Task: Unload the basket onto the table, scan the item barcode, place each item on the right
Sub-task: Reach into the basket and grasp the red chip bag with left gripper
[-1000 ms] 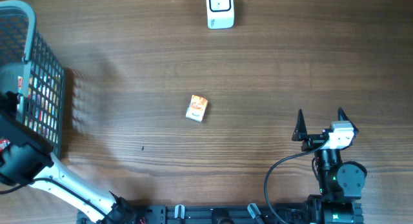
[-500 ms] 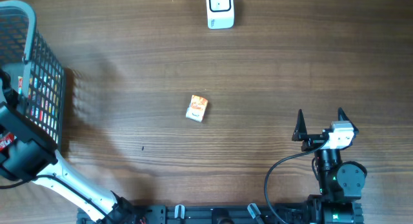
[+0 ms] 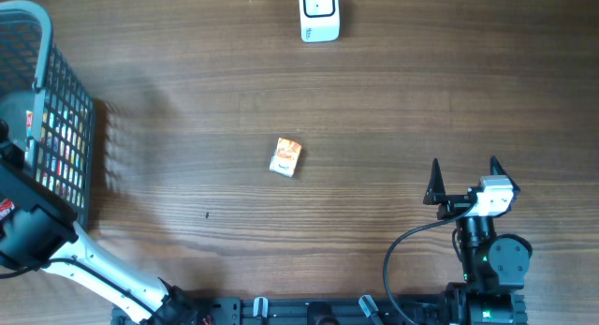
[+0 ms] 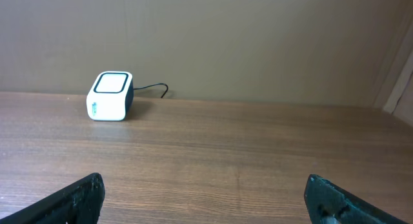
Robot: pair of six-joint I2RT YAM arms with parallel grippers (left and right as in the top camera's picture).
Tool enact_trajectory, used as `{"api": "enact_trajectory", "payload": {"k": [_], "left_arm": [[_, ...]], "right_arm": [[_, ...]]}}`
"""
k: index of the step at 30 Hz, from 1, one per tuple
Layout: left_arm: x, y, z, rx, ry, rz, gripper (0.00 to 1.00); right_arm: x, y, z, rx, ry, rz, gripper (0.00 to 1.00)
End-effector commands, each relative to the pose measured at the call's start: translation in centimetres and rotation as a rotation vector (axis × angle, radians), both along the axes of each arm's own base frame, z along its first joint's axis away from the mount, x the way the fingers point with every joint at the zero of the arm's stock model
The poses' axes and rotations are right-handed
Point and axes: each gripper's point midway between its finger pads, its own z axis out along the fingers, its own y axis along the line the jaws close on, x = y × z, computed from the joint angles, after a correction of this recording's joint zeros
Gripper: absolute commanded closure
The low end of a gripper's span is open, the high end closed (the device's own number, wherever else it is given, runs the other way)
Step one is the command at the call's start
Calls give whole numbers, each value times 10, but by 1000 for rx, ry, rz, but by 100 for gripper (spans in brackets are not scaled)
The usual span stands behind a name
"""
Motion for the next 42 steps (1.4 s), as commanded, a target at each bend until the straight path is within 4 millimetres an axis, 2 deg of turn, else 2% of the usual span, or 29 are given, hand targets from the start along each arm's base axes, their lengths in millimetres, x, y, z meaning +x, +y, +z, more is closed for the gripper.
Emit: {"api": "enact_trajectory", "payload": {"k": [1,3,4,6,8,9,11,13,15,16,18,20,21,22,23,24,25,26,30,34,37,39,42], "left_arm": [[-2,-4,-3,-8,14,-2,96],[6,-10,5,-5,12,-26,96],[14,-13,16,11,-5,-42,96],[40,-18,62,88,-94,-82,96],[64,-32,105,137,-208,-133,96],[81,-45,141,178,-312,-177,96],[97,-65,198,261,-473,-229,96],[99,-86,254,342,-627,-251,96],[93,-99,289,388,-728,-245,96],[83,-114,320,417,-826,-238,96],[78,-138,346,388,-932,-296,96],[80,-158,359,328,-1015,-360,96],[79,-161,357,310,-1014,-367,83],[81,-159,347,292,-983,-360,60],[82,-156,333,266,-944,-348,49],[86,-148,304,213,-863,-324,14],[88,-143,287,184,-818,-308,0],[94,-127,254,136,-740,-271,0],[94,-86,186,52,-621,-157,0],[89,-61,148,-66,-642,-83,0],[85,-51,124,-155,-665,-37,0],[86,-51,105,-218,-649,-46,0],[87,-52,58,-304,-576,-26,0]], "right_arm": [[0,0,1,-5,-7,-1,1],[0,0,1,-5,-7,-1,0],[0,0,1,-5,-7,-1,0],[0,0,1,-5,-7,-1,0],[0,0,1,-5,-7,-1,0],[0,0,1,-5,-7,-1,0],[0,0,1,-5,-7,-1,0],[0,0,1,-5,-7,-1,0],[0,0,1,-5,-7,-1,0],[0,0,1,-5,-7,-1,0],[0,0,1,-5,-7,-1,0],[0,0,1,-5,-7,-1,0],[0,0,1,-5,-7,-1,0],[0,0,1,-5,-7,-1,0],[0,0,1,-5,-7,-1,0],[0,0,1,-5,-7,-1,0],[0,0,1,-5,-7,-1,0],[0,0,1,-5,-7,-1,0],[0,0,1,-5,-7,-1,0],[0,0,1,-5,-7,-1,0],[0,0,1,-5,-7,-1,0],[0,0,1,-5,-7,-1,0],[0,0,1,-5,-7,-1,1]]}}
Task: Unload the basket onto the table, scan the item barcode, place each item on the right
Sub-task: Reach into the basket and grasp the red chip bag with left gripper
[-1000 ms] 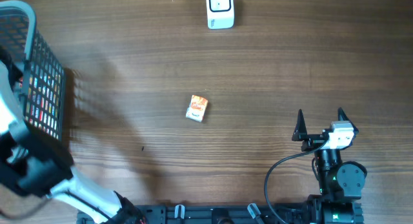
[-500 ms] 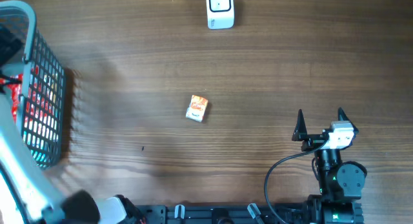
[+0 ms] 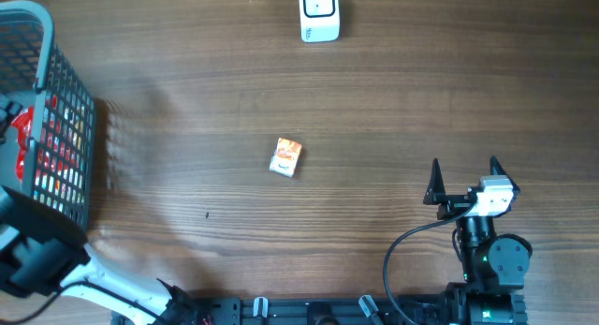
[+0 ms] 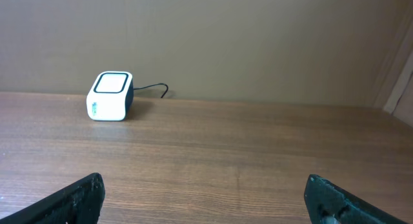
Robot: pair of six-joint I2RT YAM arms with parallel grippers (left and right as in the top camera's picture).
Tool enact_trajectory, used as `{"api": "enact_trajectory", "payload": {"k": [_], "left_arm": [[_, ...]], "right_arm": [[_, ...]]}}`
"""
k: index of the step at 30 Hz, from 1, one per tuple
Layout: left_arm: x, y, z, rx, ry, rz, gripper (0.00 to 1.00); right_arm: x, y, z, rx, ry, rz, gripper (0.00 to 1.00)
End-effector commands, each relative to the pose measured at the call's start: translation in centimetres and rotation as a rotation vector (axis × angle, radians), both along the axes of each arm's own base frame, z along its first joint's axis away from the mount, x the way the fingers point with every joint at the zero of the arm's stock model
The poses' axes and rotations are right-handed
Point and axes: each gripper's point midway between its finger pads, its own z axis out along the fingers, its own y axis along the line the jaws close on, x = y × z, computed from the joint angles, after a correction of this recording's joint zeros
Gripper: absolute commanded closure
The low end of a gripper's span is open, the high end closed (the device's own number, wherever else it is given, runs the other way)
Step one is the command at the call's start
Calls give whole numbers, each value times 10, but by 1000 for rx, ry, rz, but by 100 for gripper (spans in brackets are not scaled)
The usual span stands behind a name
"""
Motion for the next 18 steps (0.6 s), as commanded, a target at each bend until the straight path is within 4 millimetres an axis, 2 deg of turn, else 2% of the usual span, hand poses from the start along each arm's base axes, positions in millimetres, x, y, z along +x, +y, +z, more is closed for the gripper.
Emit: {"api": "enact_trajectory", "payload": {"k": [1,3,5,7,9,10,11,13,14,15,17,18], "left_arm": [[7,-7,-54,-118,59,-45,0],[7,-10,-86,-171,105,-92,0],[6,-12,-103,-191,130,-124,0],[9,-9,-108,-185,124,-127,0],[14,-7,-107,-176,104,-134,6],[15,-8,-107,-176,99,-144,6],[16,-7,-107,-171,96,-150,0],[19,-4,-107,-161,85,-150,0],[20,-6,-107,-169,77,-154,5],[23,-9,-106,-186,60,-160,20],[23,-11,-106,-193,58,-161,59],[21,-11,-106,-196,61,-160,66]], "right_arm": [[0,0,1,-5,-7,-1,0],[0,0,1,-5,-7,-1,0],[0,0,1,-5,-7,-1,0],[0,0,1,-5,-7,-1,0],[0,0,1,-5,-7,-1,0],[0,0,1,-5,-7,-1,0],[0,0,1,-5,-7,-1,0],[0,0,1,-5,-7,-1,0],[0,0,1,-5,-7,-1,0],[0,0,1,-5,-7,-1,0],[0,0,1,-5,-7,-1,0],[0,0,1,-5,-7,-1,1]]}}
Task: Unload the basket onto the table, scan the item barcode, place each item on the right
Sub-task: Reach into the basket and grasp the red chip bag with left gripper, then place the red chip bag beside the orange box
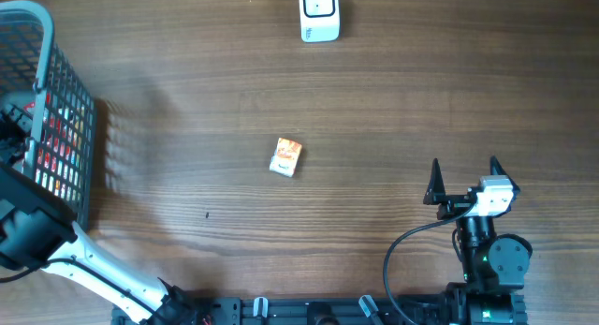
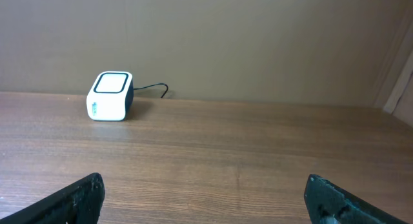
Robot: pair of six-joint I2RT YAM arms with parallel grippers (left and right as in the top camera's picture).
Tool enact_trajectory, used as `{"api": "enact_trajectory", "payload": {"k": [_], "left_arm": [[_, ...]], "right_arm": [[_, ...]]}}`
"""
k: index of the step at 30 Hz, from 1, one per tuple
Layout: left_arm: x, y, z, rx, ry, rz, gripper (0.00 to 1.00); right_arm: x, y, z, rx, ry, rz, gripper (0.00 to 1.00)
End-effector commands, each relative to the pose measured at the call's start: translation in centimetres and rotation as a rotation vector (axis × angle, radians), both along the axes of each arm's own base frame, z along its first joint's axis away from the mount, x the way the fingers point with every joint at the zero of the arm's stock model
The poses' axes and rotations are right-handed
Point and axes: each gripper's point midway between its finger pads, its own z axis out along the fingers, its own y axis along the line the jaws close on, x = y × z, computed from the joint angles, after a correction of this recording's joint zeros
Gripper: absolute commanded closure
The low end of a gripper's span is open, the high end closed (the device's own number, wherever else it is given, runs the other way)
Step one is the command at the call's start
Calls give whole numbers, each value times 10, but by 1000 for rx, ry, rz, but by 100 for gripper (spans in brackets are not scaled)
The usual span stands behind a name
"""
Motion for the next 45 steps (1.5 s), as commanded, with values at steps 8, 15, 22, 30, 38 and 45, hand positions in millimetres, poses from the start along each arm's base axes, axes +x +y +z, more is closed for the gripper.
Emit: {"api": "enact_trajectory", "payload": {"k": [8,15,22,30,38,45], "left_arm": [[7,-3,84,13,-120,40,96],[-1,-52,287,199,-568,-16,96],[-20,-236,337,-222,-693,-305,96],[-13,-396,202,-293,-218,-801,96],[-27,-453,7,-240,186,-810,88],[-17,-434,32,-234,238,-758,0]], "right_arm": [[0,0,1,-5,-7,-1,0],[0,0,1,-5,-7,-1,1],[0,0,1,-5,-7,-1,0],[0,0,1,-5,-7,-1,0],[0,0,1,-5,-7,-1,0],[0,0,1,-5,-7,-1,0]]}}
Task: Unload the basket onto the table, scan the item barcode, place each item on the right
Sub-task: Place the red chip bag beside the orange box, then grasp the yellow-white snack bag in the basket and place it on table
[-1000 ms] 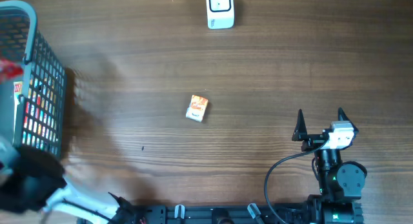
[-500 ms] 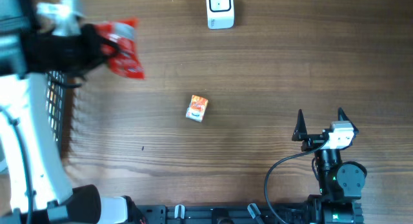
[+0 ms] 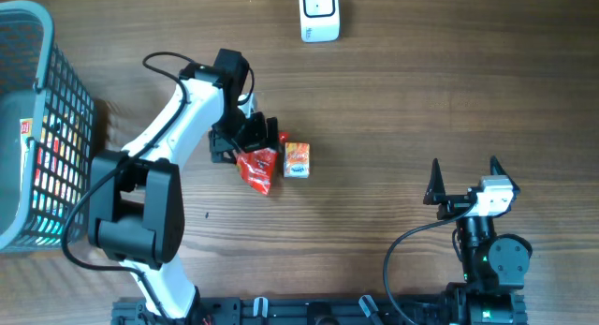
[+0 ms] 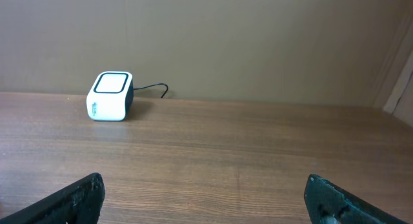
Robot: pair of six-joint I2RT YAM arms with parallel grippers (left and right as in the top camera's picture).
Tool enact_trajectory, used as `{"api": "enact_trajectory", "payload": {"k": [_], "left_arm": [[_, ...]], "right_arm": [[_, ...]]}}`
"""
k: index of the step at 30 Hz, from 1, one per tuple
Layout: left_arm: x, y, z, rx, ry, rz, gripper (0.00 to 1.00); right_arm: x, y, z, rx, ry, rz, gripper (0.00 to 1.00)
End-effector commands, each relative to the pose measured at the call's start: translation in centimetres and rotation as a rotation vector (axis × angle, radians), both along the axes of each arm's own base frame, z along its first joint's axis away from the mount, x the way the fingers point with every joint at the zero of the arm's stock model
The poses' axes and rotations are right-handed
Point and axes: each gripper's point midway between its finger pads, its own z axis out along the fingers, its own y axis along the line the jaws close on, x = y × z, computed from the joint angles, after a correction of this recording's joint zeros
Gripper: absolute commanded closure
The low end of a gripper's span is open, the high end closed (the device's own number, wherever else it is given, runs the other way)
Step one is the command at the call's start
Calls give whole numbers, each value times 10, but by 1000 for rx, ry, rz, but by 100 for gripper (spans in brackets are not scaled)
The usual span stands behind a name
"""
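Note:
My left gripper (image 3: 251, 140) is out over the middle of the table, and it looks shut on a red packet (image 3: 258, 168) whose lower end hangs toward the table. The packet touches a small orange box (image 3: 297, 159) on its right. The white scanner (image 3: 319, 14) stands at the far edge; the right wrist view shows this scanner (image 4: 110, 95) with its cable. At the near right, my right gripper (image 3: 463, 177) stands open with nothing between its fingers (image 4: 74, 199).
A grey wire basket (image 3: 65, 128) holding more red and white packets stands at the left edge. The left arm stretches from the near left across to the table's middle. A wall rises behind the scanner.
My left arm was down in the basket; now it is over the table's middle with a red packet. The orange box sits slightly further right and turned. The right arm has not moved.
At all three earlier moments my left arm was at the basket on the left, shifting a little among the red packets, while the orange box lay alone mid-table. Now the left gripper holds a red packet beside that box. The right gripper stayed open throughout.

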Motion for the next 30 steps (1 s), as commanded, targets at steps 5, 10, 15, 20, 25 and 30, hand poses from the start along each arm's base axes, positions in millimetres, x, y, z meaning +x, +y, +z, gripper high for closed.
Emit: {"api": "enact_trajectory", "payload": {"k": [5,10,15,20,25,30], "left_arm": [[77,100,236,79,-437,251,0],[42,249,406,284,-1000,684,0],[-16,389,357,456,-773,1127,0],[-36,452,238,440,-384,1239,0],[-3,456,140,261,-280,1027,0],[0,460,45,235,-197,857,0]], "right_arm": [[0,0,1,-5,-7,-1,0],[0,0,1,-5,-7,-1,0],[0,0,1,-5,-7,-1,0],[0,0,1,-5,-7,-1,0],[0,0,1,-6,-7,-1,0],[0,0,1,-5,-7,-1,0]]}}
